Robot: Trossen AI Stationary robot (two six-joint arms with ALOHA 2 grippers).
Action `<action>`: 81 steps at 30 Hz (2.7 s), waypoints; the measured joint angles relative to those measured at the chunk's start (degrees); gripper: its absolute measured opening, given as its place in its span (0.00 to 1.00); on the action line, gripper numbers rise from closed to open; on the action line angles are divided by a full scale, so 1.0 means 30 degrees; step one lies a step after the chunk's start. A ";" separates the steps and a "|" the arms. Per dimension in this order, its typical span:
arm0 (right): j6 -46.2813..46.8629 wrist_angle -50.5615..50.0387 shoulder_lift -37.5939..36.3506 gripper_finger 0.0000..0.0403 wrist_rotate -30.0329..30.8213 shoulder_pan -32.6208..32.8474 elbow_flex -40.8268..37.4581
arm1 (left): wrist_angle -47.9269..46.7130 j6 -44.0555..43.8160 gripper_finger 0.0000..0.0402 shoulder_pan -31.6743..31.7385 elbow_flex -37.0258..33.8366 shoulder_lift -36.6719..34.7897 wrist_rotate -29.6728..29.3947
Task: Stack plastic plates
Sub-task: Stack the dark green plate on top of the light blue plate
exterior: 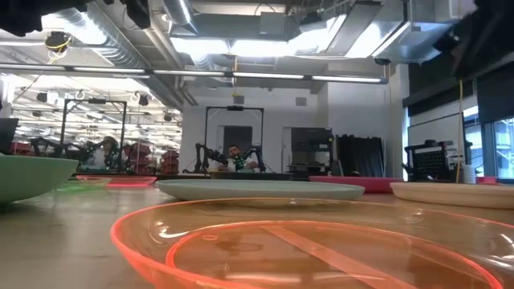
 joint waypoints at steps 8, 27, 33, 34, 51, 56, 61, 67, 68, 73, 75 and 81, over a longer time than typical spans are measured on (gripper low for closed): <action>0.0592 -0.3050 -0.0015 0.44 -0.1798 0.0000 -0.0001 | -0.0009 0.0004 0.00 0.0802 -0.0014 0.0000 -0.0003; -0.1606 -0.2397 0.2829 0.46 -0.2513 0.0000 -0.0954 | -0.0005 0.1490 0.00 0.1231 -0.0029 0.0233 0.0000; -0.2078 -0.2111 0.4055 0.46 -0.2895 0.0000 -0.0954 | -0.0015 0.1498 0.00 0.1231 -0.0029 0.0233 0.0000; -0.2095 -0.2105 0.4229 0.46 -0.2962 0.0000 -0.0954 | -0.0015 0.1498 0.00 0.1231 -0.0029 0.0233 -0.0003; -0.3923 -0.0813 0.6193 0.25 -0.4080 -0.0005 -0.0962 | 0.0250 0.1527 0.00 0.1229 -0.0029 0.0233 -0.0287; -0.4576 -0.0800 0.6186 0.14 -0.4458 0.0000 -0.0957 | 0.0299 0.1527 0.00 0.1231 -0.0029 0.0233 -0.0287; -0.4859 -0.0677 0.6149 0.03 -0.4597 0.0000 -0.0905 | 0.0303 0.1527 0.00 0.1231 -0.0029 0.0233 -0.0287; -0.4856 -0.0706 0.6019 0.02 -0.4727 0.0000 -0.0903 | 0.0379 0.1520 0.00 0.1224 -0.0029 0.0233 -0.0287; -0.4847 -0.0752 0.5937 0.01 -0.4875 -0.0006 -0.0903 | 0.0379 0.1520 0.00 0.1231 -0.0029 0.0233 -0.0287; -0.4892 -0.0949 0.5293 0.01 -0.4972 -0.0007 -0.0327 | 0.0386 0.1520 0.00 0.1224 -0.0029 0.0233 -0.0287; -0.4888 -0.1024 0.4890 0.00 -0.4932 -0.0010 -0.0025 | 0.0390 0.1521 0.00 0.1227 -0.0029 0.0233 -0.0287; -0.4809 -0.2039 0.3624 0.00 -0.4902 -0.0638 0.1020 | 0.0443 0.1518 0.00 0.1224 -0.0029 0.0233 -0.0287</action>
